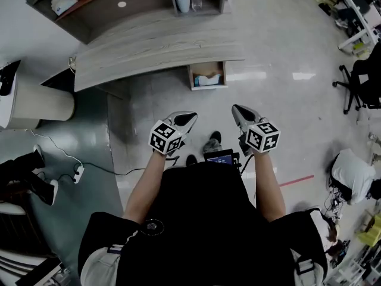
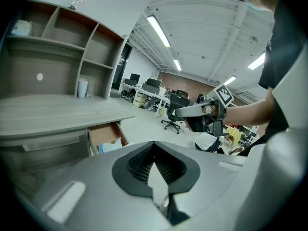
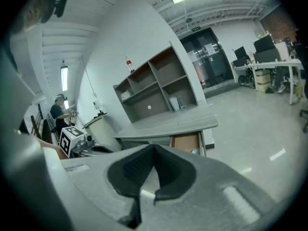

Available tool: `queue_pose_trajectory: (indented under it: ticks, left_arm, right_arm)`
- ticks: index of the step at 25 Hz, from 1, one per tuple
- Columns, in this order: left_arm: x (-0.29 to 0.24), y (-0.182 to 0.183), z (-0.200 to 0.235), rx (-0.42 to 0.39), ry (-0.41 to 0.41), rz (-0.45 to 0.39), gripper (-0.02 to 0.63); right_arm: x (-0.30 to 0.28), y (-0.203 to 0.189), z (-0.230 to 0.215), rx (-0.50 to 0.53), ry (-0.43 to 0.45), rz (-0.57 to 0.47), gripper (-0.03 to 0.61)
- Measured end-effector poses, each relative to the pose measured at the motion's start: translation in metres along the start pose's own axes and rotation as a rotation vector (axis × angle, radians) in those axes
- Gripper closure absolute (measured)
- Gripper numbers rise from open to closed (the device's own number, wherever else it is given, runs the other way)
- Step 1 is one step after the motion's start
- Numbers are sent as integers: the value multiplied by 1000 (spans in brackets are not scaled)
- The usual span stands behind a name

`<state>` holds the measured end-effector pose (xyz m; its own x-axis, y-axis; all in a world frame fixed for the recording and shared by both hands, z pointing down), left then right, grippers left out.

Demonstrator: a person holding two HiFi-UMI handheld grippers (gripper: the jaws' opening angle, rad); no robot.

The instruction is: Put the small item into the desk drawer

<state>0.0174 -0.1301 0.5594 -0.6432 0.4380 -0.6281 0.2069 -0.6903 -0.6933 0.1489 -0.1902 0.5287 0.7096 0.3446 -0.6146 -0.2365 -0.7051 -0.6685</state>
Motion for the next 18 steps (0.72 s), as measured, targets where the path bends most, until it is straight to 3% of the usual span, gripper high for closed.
queue_pose_trajectory:
  ticks: [7,18]
  left_arm:
    - [26,-39,-11,25,-11,-22,612]
    - [48,-69,-31,1,-37,-41,612]
  right_arm:
    - [3,-31,42,15,-24,2,577]
    - [7,-61,85,57,-51,16,577]
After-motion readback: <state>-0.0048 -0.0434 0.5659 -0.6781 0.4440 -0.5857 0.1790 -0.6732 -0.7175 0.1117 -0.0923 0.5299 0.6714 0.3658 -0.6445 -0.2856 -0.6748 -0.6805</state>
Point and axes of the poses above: the fingertips, and each gripper's own axes: x backward along the fingers, z to its left, y out of its top, the point moved 1 cm from there along x, backward along the fingers, and after that the axes turned 14 degrees about z, right-handed, at the moved point
